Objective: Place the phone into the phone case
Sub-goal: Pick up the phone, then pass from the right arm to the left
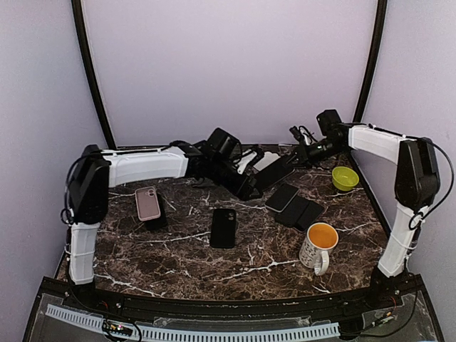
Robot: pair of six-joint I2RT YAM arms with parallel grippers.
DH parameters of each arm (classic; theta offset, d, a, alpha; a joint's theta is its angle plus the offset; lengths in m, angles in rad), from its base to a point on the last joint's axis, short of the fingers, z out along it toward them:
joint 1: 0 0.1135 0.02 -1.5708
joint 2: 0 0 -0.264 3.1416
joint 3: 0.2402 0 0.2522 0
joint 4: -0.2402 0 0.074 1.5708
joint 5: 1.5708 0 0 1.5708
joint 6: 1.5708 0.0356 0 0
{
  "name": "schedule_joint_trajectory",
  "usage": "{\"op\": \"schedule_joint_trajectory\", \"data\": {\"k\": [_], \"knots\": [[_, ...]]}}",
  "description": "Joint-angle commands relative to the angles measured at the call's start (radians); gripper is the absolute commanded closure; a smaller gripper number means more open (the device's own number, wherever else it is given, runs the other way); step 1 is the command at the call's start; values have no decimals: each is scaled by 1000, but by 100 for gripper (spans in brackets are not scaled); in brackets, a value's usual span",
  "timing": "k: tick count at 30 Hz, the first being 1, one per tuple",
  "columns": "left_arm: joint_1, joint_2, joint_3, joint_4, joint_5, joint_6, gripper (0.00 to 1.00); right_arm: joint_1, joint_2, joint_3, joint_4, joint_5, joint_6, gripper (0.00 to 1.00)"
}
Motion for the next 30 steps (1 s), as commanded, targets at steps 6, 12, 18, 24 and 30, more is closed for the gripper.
{"op": "schedule_joint_trajectory", "data": {"k": [6, 12, 18, 24, 30], "knots": [[10, -639, -386, -59, 222, 262, 15, 270, -164, 168, -317, 57, -425, 100], [20, -888, -640, 52, 231, 378, 10, 468, -134, 322, -452, 84, -540, 100], [21, -972, -798, 177, 289, 369, 8, 593, -38, 543, -561, 142, -572, 100], [20, -1039, -879, 290, 268, 347, 16, 656, 12, 677, -623, 162, -615, 100], [18, -1031, -912, 342, 233, 334, 60, 666, -10, 687, -605, 147, -636, 100]]}}
